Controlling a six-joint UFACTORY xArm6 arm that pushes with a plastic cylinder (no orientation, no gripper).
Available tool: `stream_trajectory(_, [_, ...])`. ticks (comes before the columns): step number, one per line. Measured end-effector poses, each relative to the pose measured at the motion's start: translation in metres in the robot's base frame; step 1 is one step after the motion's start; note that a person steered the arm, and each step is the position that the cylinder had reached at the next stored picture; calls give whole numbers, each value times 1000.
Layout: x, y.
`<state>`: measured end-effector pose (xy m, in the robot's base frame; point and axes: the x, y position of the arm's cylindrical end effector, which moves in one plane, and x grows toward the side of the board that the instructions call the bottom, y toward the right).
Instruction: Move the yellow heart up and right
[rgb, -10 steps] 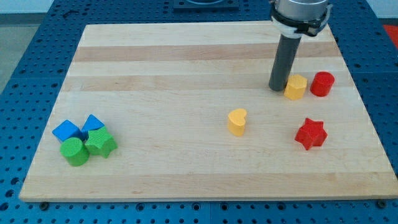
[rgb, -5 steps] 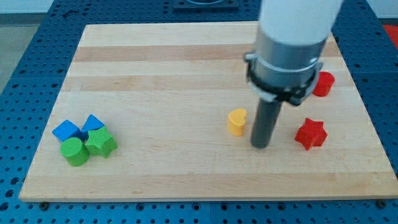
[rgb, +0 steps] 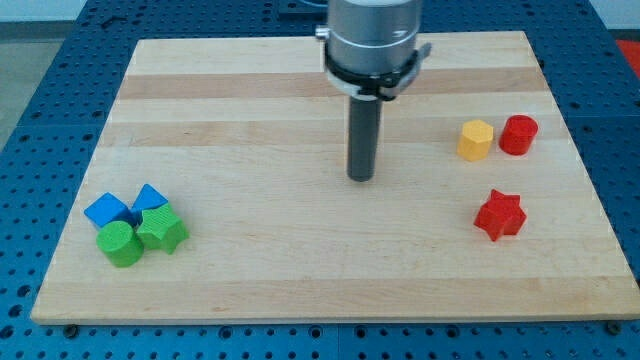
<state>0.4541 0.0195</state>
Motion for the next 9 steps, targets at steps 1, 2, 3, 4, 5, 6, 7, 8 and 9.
stream_trajectory(1, [-16, -11])
stream_trajectory(2, [-36, 7])
stream_trajectory(3, [-76, 7])
stream_trajectory(4, [-93, 28])
stream_trajectory(5, [-77, 52])
stream_trajectory(6, [-73, 53])
stream_trajectory(7, [-73, 73])
stream_trajectory(8, [-73, 88])
stream_trajectory(9, [-68, 88])
